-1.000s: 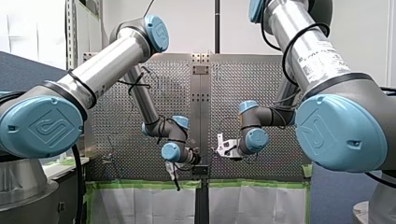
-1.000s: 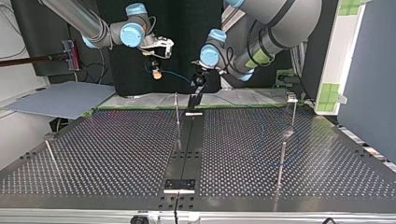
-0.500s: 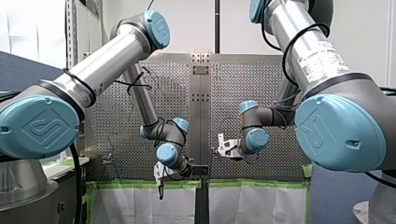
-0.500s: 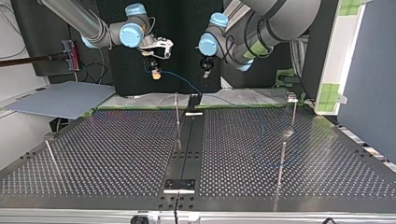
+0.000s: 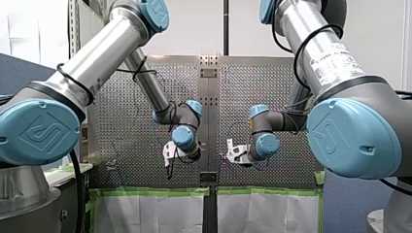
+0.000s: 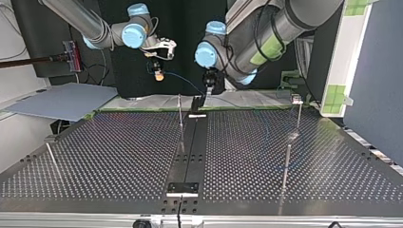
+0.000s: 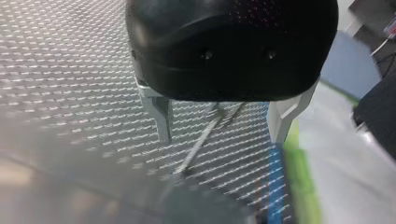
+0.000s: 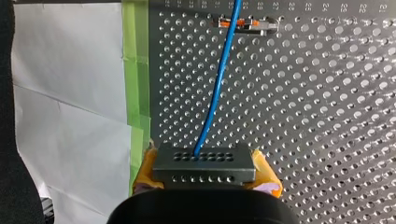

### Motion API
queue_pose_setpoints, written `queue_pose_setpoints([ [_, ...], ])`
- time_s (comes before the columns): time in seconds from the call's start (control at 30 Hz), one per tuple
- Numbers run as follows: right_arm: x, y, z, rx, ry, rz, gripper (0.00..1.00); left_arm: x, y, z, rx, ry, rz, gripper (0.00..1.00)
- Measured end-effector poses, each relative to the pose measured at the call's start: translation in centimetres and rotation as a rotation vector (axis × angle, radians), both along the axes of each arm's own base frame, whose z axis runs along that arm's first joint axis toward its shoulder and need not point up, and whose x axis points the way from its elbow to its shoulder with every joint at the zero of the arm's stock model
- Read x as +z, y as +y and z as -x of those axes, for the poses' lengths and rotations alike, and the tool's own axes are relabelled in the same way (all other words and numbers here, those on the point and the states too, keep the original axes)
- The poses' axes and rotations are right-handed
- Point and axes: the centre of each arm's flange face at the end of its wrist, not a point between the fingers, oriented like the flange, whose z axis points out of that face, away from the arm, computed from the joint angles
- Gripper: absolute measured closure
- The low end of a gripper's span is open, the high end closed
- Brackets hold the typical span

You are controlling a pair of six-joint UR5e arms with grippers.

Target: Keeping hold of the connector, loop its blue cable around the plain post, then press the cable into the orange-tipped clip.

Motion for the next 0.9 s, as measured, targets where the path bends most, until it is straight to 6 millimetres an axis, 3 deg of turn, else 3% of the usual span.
queue_pose_setpoints([
  [0.27,0.0,0.2,-0.1,0.004,0.001,-0.002,1.0,7.5,2.5,-5.0,0.118,-0.095,-0.065,0.0],
  [0.37,0.0,0.2,-0.1,0.005,0.001,-0.001,1.0,9.0,3.2,-5.8,0.149,-0.104,-0.103,0.0],
  [0.53,0.0,0.2,-0.2,0.005,0.001,-0.001,1.0,9.2,3.9,-5.6,0.156,-0.075,-0.179,0.0],
  [0.9,0.0,0.3,-0.2,0.007,0.001,-0.001,1.0,5.0,3.3,-5.0,0.06,0.05,-0.33,0.0],
])
